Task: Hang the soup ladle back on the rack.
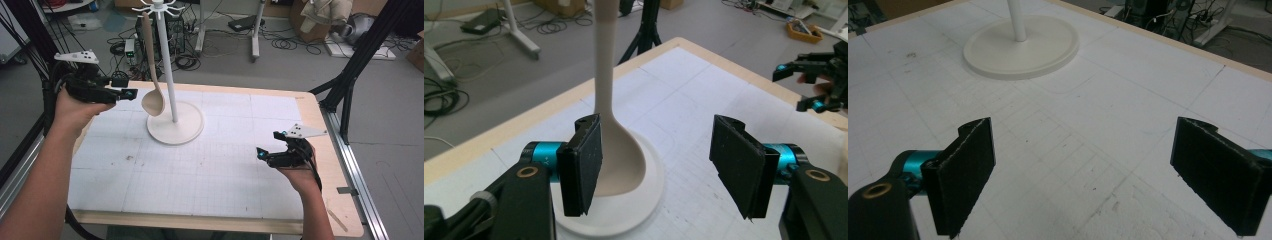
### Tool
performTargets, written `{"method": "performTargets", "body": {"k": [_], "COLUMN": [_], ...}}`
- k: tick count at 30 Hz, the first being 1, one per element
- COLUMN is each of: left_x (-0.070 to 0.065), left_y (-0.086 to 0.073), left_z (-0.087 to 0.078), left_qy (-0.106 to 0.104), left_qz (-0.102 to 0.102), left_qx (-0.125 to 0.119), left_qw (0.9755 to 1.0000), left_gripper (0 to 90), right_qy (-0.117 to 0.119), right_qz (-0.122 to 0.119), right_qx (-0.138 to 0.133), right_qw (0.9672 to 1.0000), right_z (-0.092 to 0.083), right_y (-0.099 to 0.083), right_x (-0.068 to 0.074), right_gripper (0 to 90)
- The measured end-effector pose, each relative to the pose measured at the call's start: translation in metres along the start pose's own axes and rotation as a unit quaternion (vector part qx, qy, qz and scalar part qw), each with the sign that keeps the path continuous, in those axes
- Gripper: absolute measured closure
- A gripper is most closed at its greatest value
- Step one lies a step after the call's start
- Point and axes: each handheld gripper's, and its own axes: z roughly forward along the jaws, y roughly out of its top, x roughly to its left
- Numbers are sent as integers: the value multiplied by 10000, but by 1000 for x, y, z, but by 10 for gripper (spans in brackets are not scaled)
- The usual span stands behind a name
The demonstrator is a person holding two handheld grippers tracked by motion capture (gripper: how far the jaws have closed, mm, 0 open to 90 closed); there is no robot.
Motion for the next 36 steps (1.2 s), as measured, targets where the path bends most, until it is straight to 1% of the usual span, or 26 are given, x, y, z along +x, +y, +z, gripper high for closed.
{"method": "performTargets", "body": {"k": [3,5,8,10,13,15,17,19,24,26,30,31,33,36], "left_x": [-3,-5,-7,-8,-10,-11,-12,-12,-12,-12,-11,-10,-9,-8], "left_y": [-10,-18,-29,-35,-45,-51,-58,-64,-78,-84,-95,-98,-103,-110], "left_z": [-3,-5,-6,-8,-9,-8,-7,-6,-2,0,9,11,14,18], "left_qy": [-54,-66,14,-24,-61,-42,-89,-131,-194,-219,-336,-362,-449,-490], "left_qz": [-9,22,35,52,96,109,60,72,10,62,78,75,112,101], "left_qx": [-47,-83,-83,-121,-195,-183,-189,-189,-343,-394,-376,-372,-418,-517], "left_qw": [10000,9999,10000,9999,9997,9998,9998,9997,9992,9990,9987,9986,9981,9974], "left_gripper": [363,343,299,286,239,196,172,160,110,88,43,18,17,17], "right_qy": [11,10,20,28,37,32,36,51,63,62,56,37,26,10], "right_qz": [-44,-58,-58,-60,-72,-92,-52,-69,-60,-71,-36,-18,-51,-26], "right_qx": [15,7,2,-13,-17,-15,21,30,68,69,84,95,96,119], "right_qw": [10000,10000,10000,10000,10000,10000,10000,10000,9999,9999,9999,9999,9999,9999], "right_z": [0,-1,-3,-3,-2,-1,1,3,7,8,8,8,8,9], "right_y": [0,1,3,4,5,6,6,5,6,6,5,5,5,4], "right_x": [2,4,7,8,9,9,10,9,7,6,4,4,4,3], "right_gripper": [98,98,98,98,98,98,98,98,98,98,98,98,98,98]}}
